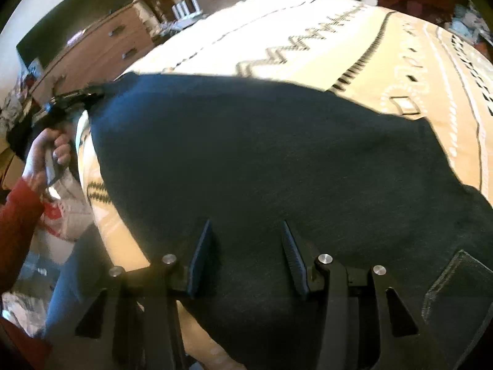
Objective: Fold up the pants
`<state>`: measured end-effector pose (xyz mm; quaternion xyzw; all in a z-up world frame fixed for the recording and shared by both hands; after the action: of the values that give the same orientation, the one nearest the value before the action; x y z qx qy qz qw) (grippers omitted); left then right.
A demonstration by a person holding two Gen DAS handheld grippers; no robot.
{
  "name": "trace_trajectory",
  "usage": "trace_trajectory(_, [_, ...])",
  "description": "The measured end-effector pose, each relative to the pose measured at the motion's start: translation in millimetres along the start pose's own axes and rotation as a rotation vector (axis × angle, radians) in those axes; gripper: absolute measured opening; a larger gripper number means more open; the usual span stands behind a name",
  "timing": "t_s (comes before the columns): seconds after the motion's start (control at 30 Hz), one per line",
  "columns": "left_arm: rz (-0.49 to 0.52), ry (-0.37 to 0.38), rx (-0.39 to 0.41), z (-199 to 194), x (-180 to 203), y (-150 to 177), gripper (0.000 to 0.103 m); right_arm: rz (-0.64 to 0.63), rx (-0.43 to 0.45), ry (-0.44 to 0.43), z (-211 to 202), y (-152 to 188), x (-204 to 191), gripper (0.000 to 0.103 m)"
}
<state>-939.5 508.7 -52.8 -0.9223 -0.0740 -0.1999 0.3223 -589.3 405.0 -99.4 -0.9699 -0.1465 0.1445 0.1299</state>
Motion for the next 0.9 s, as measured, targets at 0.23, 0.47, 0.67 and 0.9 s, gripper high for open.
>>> trace_trajectory(0.23, [0.244,0.126,0.018,-3.3,143.7,3.5,0.009,0.138,0.120,-0.048,-43.1,-4.2,38.0,0.050])
trace_trajectory(0.47, [0.454,0.294,-0.123,27.8,255.0,96.3,0.011,0.278,0.147,-0.007,-61.8,38.6,96.3,0.050])
trace_trajectory(0.67, [0.767,0.189,-0.366,95.2,276.0,227.7,0.028,0.397,0.126,-0.042,-53.9,69.8,130.3,0.050])
trace_trajectory(0.9, [0.729,0.209,-0.384,87.8,285.9,217.5,0.040,0.397,0.174,-0.281,-61.6,47.4,115.2,0.051])
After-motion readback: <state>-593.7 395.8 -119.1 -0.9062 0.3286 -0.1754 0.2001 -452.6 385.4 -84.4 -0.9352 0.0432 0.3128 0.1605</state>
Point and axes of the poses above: each gripper's, at about its wrist camera, not at the fingertips, and z roughly the way its jaws point, x to its right, y to its underside, the point moved 8 cm from there along z, roughly the way its jaws point, and after that the axes turned 14 degrees about -x, right-handed, at the moved point
